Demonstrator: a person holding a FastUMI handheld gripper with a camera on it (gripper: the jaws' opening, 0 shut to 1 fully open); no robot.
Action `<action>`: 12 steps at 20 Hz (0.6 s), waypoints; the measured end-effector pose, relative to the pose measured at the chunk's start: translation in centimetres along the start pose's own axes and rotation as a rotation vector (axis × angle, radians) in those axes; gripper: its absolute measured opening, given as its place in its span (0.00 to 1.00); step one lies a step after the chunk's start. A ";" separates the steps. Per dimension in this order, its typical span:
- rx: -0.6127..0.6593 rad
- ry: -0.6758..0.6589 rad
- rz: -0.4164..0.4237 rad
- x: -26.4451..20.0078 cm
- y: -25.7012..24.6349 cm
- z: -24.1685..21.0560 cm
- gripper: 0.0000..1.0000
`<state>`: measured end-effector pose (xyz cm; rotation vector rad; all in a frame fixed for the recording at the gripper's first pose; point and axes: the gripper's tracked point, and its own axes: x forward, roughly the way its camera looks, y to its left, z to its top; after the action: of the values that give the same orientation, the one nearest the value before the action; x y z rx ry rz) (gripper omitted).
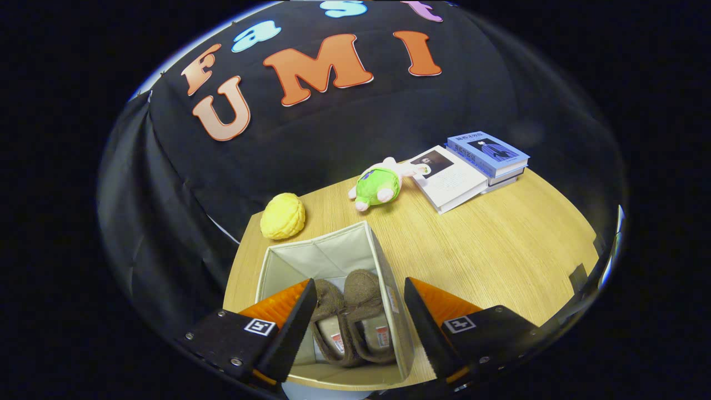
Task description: Open the storage box then place both shoes into the box .Put the left shoe in first, then the right shoe, with the right side of both shoes facing outward in a uniform manner.
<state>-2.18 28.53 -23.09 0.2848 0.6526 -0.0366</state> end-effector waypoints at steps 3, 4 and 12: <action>-0.008 -0.049 -0.020 -1.1 -2.5 2.3 0.99; -0.013 -0.072 -0.023 -1.5 -3.3 3.4 0.99; -0.080 -0.297 -0.050 -7.2 -10.4 13.1 0.98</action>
<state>-1.40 14.60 -11.40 0.1812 0.3648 -0.0988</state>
